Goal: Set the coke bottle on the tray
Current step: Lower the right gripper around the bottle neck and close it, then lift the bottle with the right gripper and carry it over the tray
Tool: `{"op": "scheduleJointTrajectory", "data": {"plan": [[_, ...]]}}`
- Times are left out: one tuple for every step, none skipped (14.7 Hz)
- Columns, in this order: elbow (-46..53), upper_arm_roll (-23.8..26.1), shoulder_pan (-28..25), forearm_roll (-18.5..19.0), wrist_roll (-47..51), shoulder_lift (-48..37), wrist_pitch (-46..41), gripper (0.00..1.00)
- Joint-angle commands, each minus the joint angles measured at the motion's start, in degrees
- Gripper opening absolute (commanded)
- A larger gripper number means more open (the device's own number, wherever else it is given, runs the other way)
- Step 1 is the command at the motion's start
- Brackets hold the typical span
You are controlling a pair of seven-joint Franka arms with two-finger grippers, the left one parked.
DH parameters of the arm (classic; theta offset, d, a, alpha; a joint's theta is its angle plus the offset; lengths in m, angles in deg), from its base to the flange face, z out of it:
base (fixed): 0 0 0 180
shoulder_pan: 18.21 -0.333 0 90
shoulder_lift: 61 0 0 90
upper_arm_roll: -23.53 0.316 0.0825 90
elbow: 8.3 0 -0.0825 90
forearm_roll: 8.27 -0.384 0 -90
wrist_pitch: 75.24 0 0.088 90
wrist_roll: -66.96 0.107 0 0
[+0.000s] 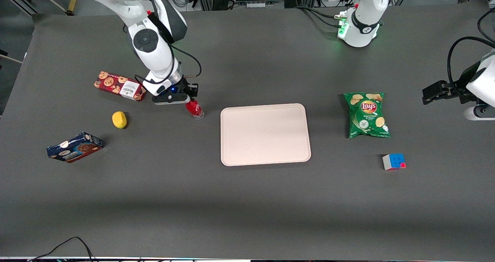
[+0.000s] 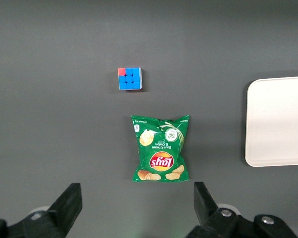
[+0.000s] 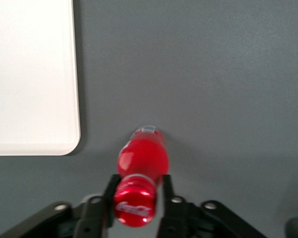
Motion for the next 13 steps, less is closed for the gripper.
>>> {"op": "scheduleJointTrajectory", "data": {"plan": [[0.4,-0.1,-0.5,-1.3,0.9,0.4,0.9,0.07],[0.5,-0.1,-0.5,-1.3,0.9,0.2,0.8,0.0],[0.8,-0.1,-0.5,-1.3,0.9,-0.2,0.5,0.0],[1.4,-0.1,-0.5,-1.2,0.8,-1.0,0.1,0.0],[2.1,-0.1,-0.5,-1.2,0.7,-2.6,-1.8,0.0],[4.3,-0.1,-0.5,-1.2,0.5,-4.1,-6.1,0.0],[7.3,-0.4,-0.5,-1.2,0.3,-5.1,-11.6,0.0],[11.3,-0.8,-0.4,-1.2,0.2,-5.9,-18.2,0.0],[15.7,-1.0,-0.3,-1.2,0.2,-5.9,-23.7,0.0],[20.3,-1.1,-0.2,-1.2,0.2,-5.9,-29.3,0.0],[24.9,-1.1,-0.2,-1.2,0.6,-5.5,-34.1,0.0],[29.2,-1.1,-0.3,-1.2,0.9,-5.1,-38.1,0.0],[33.3,-1.1,-0.5,-1.2,0.9,-4.5,-40.7,0.0]]}}
